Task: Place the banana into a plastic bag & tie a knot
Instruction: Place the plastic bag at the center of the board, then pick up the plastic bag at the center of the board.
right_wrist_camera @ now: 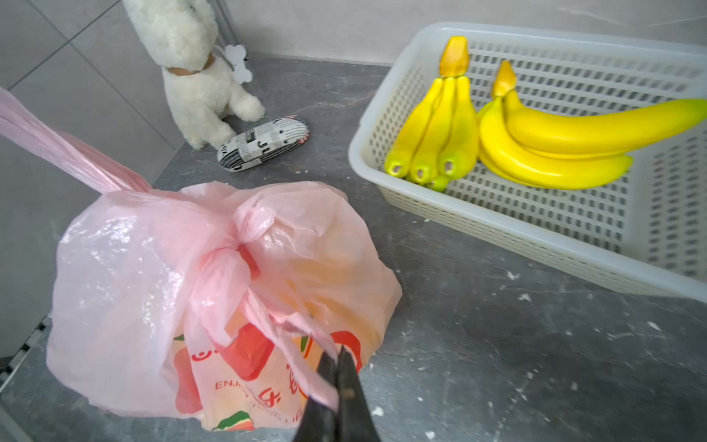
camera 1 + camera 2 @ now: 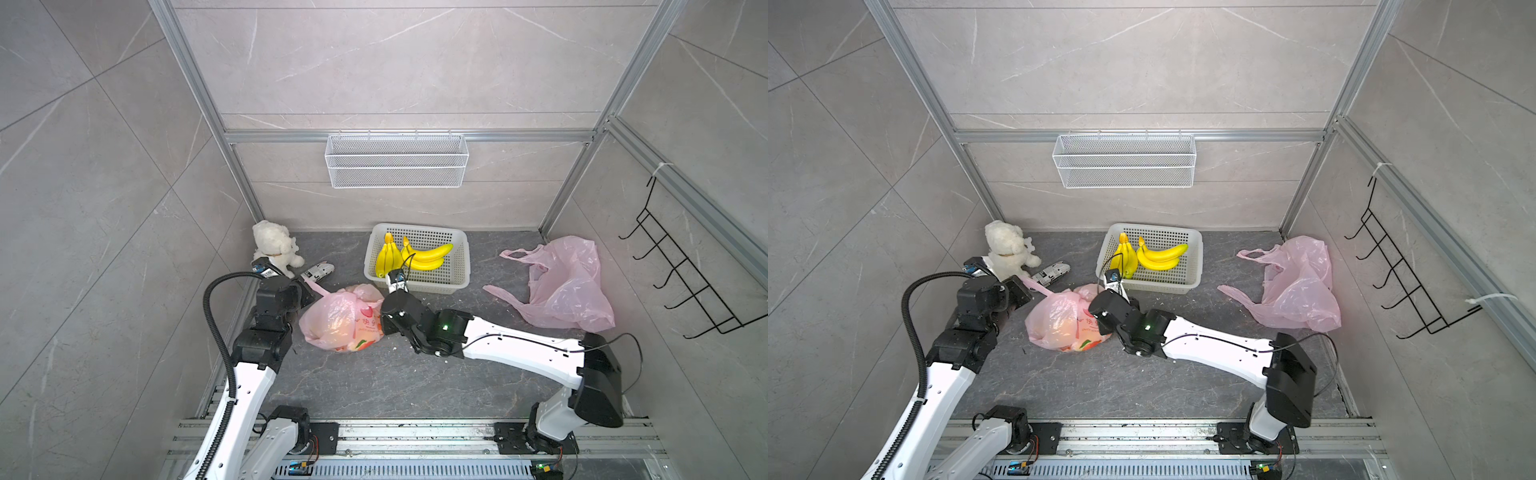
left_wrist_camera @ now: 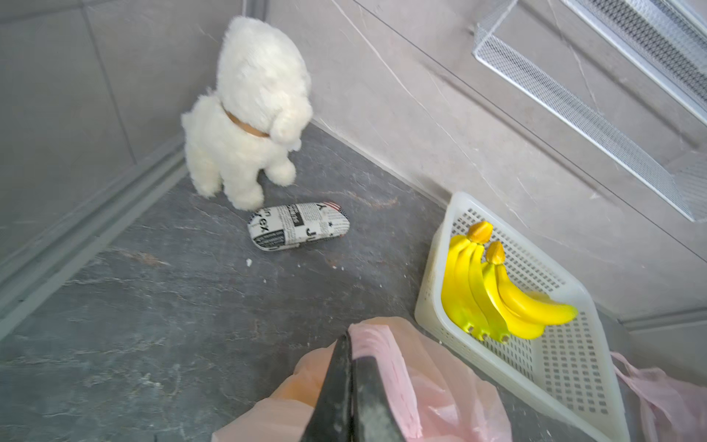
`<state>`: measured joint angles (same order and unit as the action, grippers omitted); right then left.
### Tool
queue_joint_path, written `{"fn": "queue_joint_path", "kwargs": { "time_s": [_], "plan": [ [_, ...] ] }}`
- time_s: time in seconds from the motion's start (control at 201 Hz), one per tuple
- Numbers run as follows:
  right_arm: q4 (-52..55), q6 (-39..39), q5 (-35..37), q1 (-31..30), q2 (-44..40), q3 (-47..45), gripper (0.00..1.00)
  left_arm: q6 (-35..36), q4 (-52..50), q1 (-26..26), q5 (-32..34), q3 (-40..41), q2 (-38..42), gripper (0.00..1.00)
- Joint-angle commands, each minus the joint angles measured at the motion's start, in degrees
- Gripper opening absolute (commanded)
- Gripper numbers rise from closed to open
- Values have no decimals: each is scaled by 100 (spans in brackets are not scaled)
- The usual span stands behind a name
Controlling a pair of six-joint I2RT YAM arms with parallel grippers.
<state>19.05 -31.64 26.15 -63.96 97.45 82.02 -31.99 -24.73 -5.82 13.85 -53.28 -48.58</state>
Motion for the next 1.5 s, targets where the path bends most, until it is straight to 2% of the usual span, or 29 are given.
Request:
{"fn": "queue_joint_path", "kwargs": {
  "time_s": [0.0, 0.174, 0.269, 0.353, 0.378, 0.418, 0.508, 0.538, 0.622, 0.727, 0.821, 0.951, 1.055, 1.15, 1.264, 1.339, 1.493],
  "plan": [
    [-138, 255, -535, -28, 823, 728, 0, 251, -579, 488, 139, -363, -208, 0],
    [-90, 166, -1015, -125, 2025, 1971, 0, 282, -683, 1438, -327, -460, -612, 0],
    [51, 76, -1093, -126, 2400, 2328, 0, 225, -820, 1618, -702, -528, -927, 0],
    [86, 106, -1113, -128, 2384, 2287, 0, 169, -902, 1623, -1018, -486, -1103, 0],
    [76, 125, -1112, -127, 2333, 2237, 8, 156, -893, 1625, -1094, -438, -1116, 3],
    [58, 192, -1112, -125, 2211, 2119, 25, 127, -897, 1626, -1158, -383, -1077, 9],
    [5, 354, -1070, -92, 1811, 1814, 53, 113, -923, 1624, -1158, -300, -881, 22],
    [11, 381, -1032, -67, 1646, 1687, 60, 107, -959, 1627, -1118, -303, -804, 29],
    [20, 419, -989, 72, 1095, 1276, 76, 156, -1137, 1622, -1105, -414, -657, 39],
    [88, 479, -1037, 369, 377, 709, 88, 184, -1413, 1623, -1102, -638, -574, 59],
    [186, 612, -1036, 633, -331, 248, 97, 179, -1629, 1611, -1133, -849, -506, 72],
    [554, 800, -845, 1060, -1156, -201, 99, 191, -1803, 1603, -1230, -1139, -295, 79],
    [1130, 1085, -187, 1515, -1501, -265, 99, 191, -1812, 1528, -1663, -1451, -200, 81],
    [1675, 1156, 313, 2245, -1490, -213, 99, 65, -1745, 1062, -1881, -1677, -266, 83],
    [2040, 1013, 705, 3214, -1348, -268, 99, -26, -1405, -192, -1473, -1652, -426, 84],
    [2118, 862, 720, 3810, -1270, -435, 99, -72, -1158, -898, -1117, -1517, -561, 85],
    [2284, 209, 676, 4881, -1090, -857, 99, -229, -679, -1553, -1030, -1128, -927, 85]
  ]
}}
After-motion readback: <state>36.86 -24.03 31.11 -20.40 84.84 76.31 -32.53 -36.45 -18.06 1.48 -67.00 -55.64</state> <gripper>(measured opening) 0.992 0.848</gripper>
